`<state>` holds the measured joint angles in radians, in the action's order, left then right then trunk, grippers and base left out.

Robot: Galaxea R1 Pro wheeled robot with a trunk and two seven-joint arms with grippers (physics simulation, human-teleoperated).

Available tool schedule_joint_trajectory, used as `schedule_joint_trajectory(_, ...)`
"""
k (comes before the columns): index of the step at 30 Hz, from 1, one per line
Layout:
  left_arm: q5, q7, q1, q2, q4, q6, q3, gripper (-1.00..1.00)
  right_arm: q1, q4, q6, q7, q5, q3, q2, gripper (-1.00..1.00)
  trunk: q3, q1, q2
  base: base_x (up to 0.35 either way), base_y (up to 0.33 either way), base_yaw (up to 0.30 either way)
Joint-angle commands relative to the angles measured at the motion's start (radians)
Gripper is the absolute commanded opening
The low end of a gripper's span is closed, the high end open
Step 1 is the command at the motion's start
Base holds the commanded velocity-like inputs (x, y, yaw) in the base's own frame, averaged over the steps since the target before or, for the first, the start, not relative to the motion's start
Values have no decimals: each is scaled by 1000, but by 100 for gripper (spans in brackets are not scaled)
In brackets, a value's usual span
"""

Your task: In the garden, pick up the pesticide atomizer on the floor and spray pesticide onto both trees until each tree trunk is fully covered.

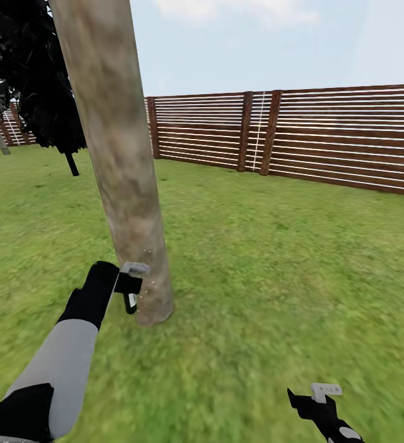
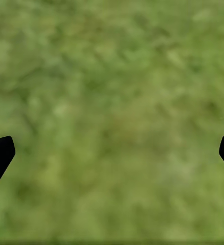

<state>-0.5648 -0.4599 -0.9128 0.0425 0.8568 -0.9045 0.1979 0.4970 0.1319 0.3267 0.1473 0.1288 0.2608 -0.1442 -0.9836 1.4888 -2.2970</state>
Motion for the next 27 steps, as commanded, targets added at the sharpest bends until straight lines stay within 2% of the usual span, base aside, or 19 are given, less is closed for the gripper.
schedule_joint_trajectory(1,3,0,-12,-10,0,-3,3,-100,0,0,0,0,0,0,0,100,0,0,0,0,0,0)
schedule_joint_trajectory(2,3,-1,-22,-25,1,-4,4,-100,0,0,0,0,0,0,0,100,0,0,0,0,0,0)
schedule_joint_trajectory(3,4,-1,-31,-54,1,-9,10,-100,0,0,0,0,0,0,0,100,0,0,0,0,0,0)
schedule_joint_trajectory(4,5,-2,-35,-71,1,-15,17,-100,0,0,0,0,0,0,0,100,0,0,0,0,0,0)
schedule_joint_trajectory(7,6,-12,-38,-105,0,-18,26,-100,0,0,0,0,0,0,0,100,0,0,0,0,0,0)
schedule_joint_trajectory(8,5,-34,-39,-124,-1,-19,27,-100,0,0,0,0,0,0,0,100,0,0,0,0,0,0)
schedule_joint_trajectory(9,6,-44,-39,-129,-2,-18,27,-100,0,0,0,0,0,0,0,100,0,0,0,0,0,0)
schedule_joint_trajectory(11,6,-49,-39,-122,-1,-19,25,-100,0,0,0,0,0,0,1,100,0,0,0,0,0,0)
schedule_joint_trajectory(13,5,-49,-56,-58,0,-45,18,-100,0,0,0,0,0,0,0,100,0,0,0,0,0,0)
schedule_joint_trajectory(15,5,-49,-75,-43,0,-67,17,-100,0,0,0,0,0,0,0,100,0,0,0,0,0,0)
schedule_joint_trajectory(17,5,-49,-84,-48,0,-85,18,-100,0,0,0,0,0,0,0,100,0,0,0,0,0,0)
schedule_joint_trajectory(18,2,-49,-107,-64,1,-90,23,-100,0,0,0,0,0,0,0,100,0,0,0,0,0,0)
schedule_joint_trajectory(20,2,-49,-128,-119,2,-92,26,-100,0,0,0,0,0,0,0,100,0,0,0,0,0,0)
schedule_joint_trajectory(23,4,-50,-168,-161,3,-95,25,-100,0,0,0,0,0,0,0,100,0,0,0,0,0,0)
schedule_joint_trajectory(26,6,-51,-167,-150,2,-96,18,-100,0,0,0,0,0,0,-1,100,0,0,0,0,0,0)
schedule_joint_trajectory(27,6,-51,-165,-132,1,-96,17,-100,0,0,0,0,0,0,-1,100,0,0,0,0,0,0)
